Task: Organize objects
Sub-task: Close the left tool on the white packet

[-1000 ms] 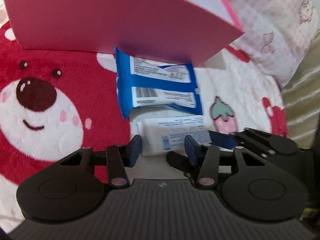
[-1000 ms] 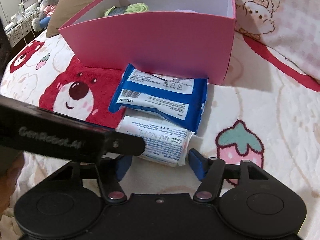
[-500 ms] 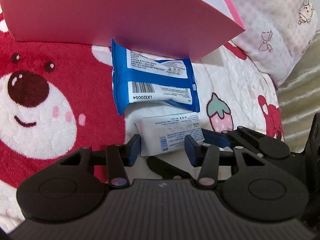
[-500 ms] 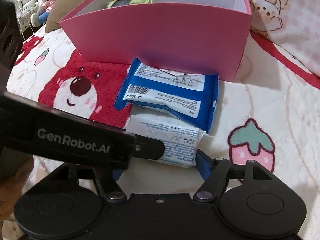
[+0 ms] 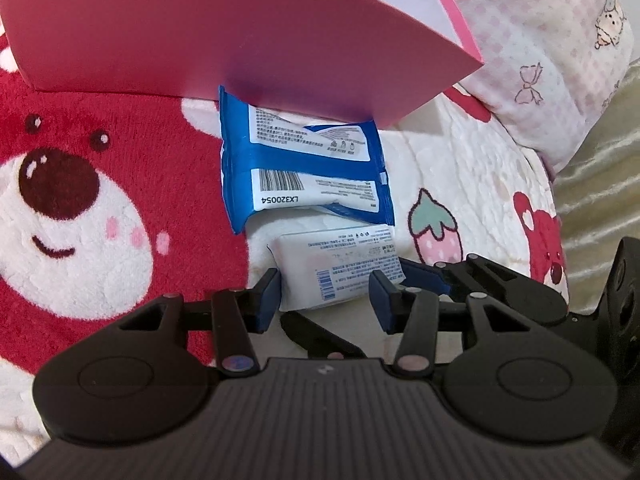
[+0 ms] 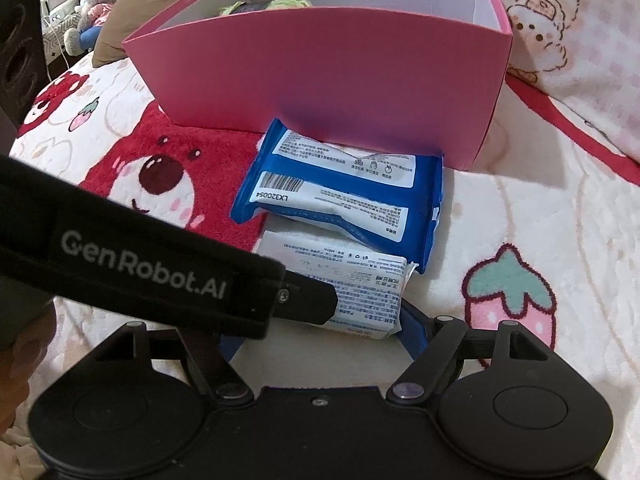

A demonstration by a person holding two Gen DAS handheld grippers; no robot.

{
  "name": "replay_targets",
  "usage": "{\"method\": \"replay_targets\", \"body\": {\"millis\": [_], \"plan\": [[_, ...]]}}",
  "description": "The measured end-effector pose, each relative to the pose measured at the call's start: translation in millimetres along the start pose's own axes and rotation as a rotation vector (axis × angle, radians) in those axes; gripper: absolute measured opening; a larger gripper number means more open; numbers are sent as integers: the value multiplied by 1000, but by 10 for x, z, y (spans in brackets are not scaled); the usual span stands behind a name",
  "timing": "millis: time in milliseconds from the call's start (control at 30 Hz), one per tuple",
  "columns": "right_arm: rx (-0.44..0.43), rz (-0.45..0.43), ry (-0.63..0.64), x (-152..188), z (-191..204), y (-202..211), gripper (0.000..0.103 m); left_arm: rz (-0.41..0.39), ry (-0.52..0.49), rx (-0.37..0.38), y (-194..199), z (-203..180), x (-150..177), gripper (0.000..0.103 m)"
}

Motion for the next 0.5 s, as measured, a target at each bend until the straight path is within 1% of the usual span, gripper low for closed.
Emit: {"method": "replay_targets", "body": {"millis": [133, 233, 300, 400, 500], "plan": [[7, 2, -1, -6, 31, 34, 80, 3, -4, 3, 34, -24, 1, 46], [13, -1, 1, -20, 58, 74, 80, 24, -22, -11, 67, -61, 6, 50], [2, 4, 1, -28, 90, 104, 80, 28, -33, -1, 107, -91, 1, 51], [4, -4, 11, -42, 112, 196, 81, 36, -20, 19, 162, -103, 2, 51], [-2, -8, 18, -96, 111, 261, 83, 32, -31, 21, 235, -134, 13, 51]]}}
Point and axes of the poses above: each gripper's, at about its wrist camera, not at the fingertips, and y roughly against the way its jaws point, z to its left, x to its underside, the point moved 9 cm from there along -y, roughly the way its jaws point, and after that the axes turned 7 degrees about -x, right-handed, at the moved point
